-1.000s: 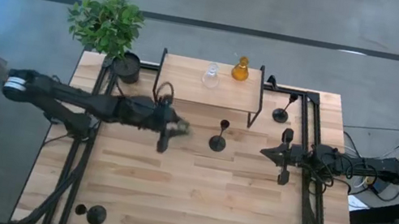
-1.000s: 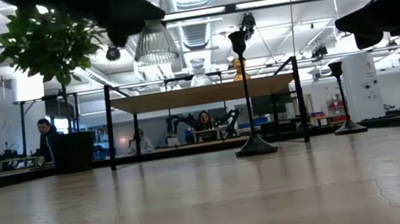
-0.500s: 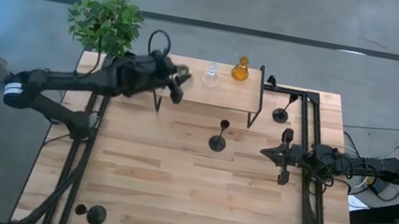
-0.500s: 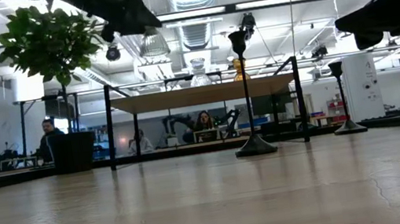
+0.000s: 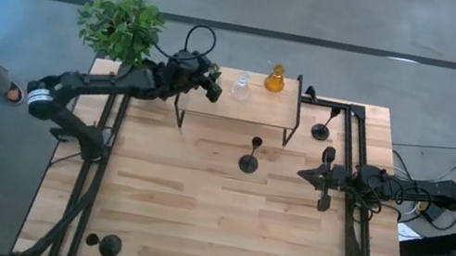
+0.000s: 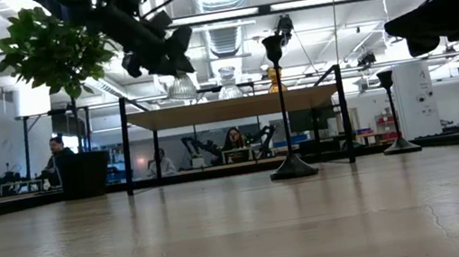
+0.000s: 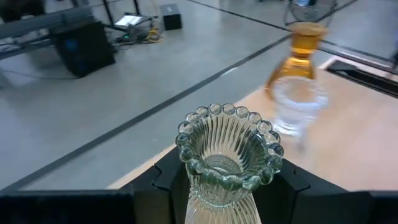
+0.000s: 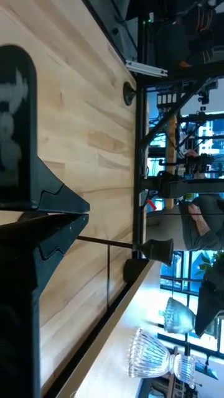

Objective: Pick & Place candle stick holders
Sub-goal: Put the green candle holder on the shelf

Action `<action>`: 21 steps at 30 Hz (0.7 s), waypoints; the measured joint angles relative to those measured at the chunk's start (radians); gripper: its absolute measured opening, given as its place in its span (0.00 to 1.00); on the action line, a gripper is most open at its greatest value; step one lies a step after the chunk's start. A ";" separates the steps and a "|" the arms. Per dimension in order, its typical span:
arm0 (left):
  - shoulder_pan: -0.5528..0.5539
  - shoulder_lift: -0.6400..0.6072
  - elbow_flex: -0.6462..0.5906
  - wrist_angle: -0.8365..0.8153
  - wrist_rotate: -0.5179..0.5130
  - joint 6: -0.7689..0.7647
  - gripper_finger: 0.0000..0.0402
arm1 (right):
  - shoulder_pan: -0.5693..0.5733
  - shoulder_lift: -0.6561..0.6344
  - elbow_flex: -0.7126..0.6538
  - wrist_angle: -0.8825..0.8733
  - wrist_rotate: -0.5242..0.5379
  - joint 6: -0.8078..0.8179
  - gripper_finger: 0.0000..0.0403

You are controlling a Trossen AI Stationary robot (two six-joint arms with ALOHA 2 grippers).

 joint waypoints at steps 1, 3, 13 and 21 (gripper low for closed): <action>0.008 0.007 -0.002 0.015 -0.004 0.000 0.35 | 0.000 0.000 0.000 0.000 0.000 0.005 0.02; 0.024 0.022 -0.004 0.039 -0.009 -0.003 0.35 | 0.000 0.000 0.000 0.000 0.000 0.004 0.02; 0.082 0.057 -0.007 0.098 -0.022 -0.048 0.35 | 0.000 0.000 0.000 0.000 0.001 -0.001 0.02; 0.099 0.057 -0.008 0.092 -0.086 -0.065 0.35 | 0.000 0.000 0.000 0.000 0.000 0.002 0.02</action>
